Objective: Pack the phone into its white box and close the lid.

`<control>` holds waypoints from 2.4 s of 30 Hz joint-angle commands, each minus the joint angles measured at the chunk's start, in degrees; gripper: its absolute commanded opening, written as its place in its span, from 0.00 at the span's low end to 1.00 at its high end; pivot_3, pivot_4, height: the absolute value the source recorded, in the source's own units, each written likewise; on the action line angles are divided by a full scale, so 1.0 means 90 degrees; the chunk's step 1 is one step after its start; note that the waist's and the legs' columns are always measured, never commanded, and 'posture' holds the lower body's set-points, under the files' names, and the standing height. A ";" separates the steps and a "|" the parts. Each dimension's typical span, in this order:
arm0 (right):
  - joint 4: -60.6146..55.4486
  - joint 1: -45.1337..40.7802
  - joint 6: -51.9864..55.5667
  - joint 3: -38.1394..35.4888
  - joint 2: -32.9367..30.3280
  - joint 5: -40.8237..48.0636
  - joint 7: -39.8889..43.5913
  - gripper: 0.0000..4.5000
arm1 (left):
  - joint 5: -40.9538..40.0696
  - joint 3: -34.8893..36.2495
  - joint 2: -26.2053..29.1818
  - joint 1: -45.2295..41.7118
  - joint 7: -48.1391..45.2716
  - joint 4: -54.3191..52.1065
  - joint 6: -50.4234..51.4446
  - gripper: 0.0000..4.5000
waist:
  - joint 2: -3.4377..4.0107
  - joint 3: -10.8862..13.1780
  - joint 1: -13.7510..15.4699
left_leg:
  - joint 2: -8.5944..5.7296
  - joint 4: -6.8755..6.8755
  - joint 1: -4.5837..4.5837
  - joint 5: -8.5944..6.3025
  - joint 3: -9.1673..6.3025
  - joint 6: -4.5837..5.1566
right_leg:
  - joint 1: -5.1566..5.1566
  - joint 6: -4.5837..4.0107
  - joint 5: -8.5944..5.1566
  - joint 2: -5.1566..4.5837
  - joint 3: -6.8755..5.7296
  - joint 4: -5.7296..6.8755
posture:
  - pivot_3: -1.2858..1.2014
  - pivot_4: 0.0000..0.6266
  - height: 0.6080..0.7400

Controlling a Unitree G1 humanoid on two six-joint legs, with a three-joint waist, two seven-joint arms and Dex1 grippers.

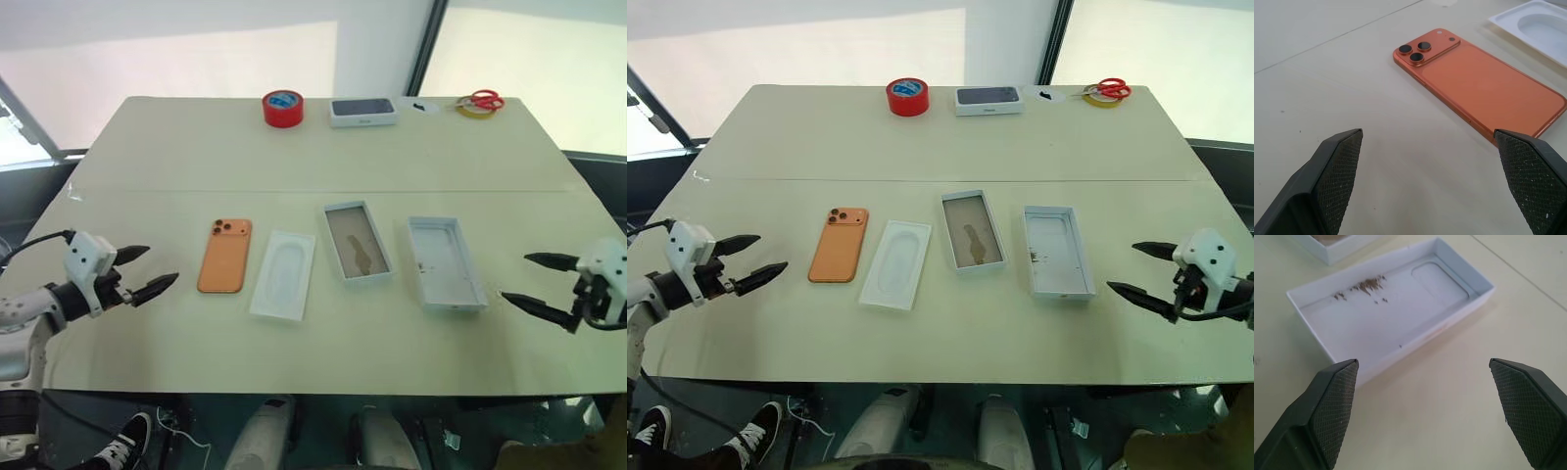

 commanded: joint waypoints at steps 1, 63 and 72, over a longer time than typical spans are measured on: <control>0.0024 0.0034 -0.0240 -0.0268 -0.0062 0.0026 0.0000 0.99 | -0.0050 0.0179 0.0079 0.0010 -0.0038 -0.0076 -0.0197 1.00 | 0.0001 0.0000 -0.0004 | 0.0000 0.0000 0.0000 0.0000 0.0000 0.0000 | 0.0000 0.0000 0.0000 0.0000 0.0001 0.0000 | 0.52 0.24 1.00; -0.3434 -0.1663 0.1090 0.2135 0.1107 -0.0228 -0.1277 0.99 | -0.2735 -0.0480 -0.2216 -0.2495 0.3274 -0.1692 0.8262 1.00 | -0.0006 -0.0001 0.0017 | 0.0001 0.0017 0.0001 0.0012 -0.0004 0.0010 | 0.0011 0.0023 0.0012 0.0007 -0.0004 0.0004 | 0.52 0.24 1.00; -0.3360 -0.1824 0.1046 0.2194 0.1173 -0.0309 -0.1356 1.00 | -0.2471 -0.0585 -0.2465 -0.2769 0.3626 -0.1170 0.8350 0.80 | -0.0009 -0.0002 0.0022 | 0.0000 0.0019 0.0004 0.0012 -0.0004 0.0009 | 0.0016 0.0023 0.0012 0.0007 -0.0004 0.0005 | 0.52 0.24 1.00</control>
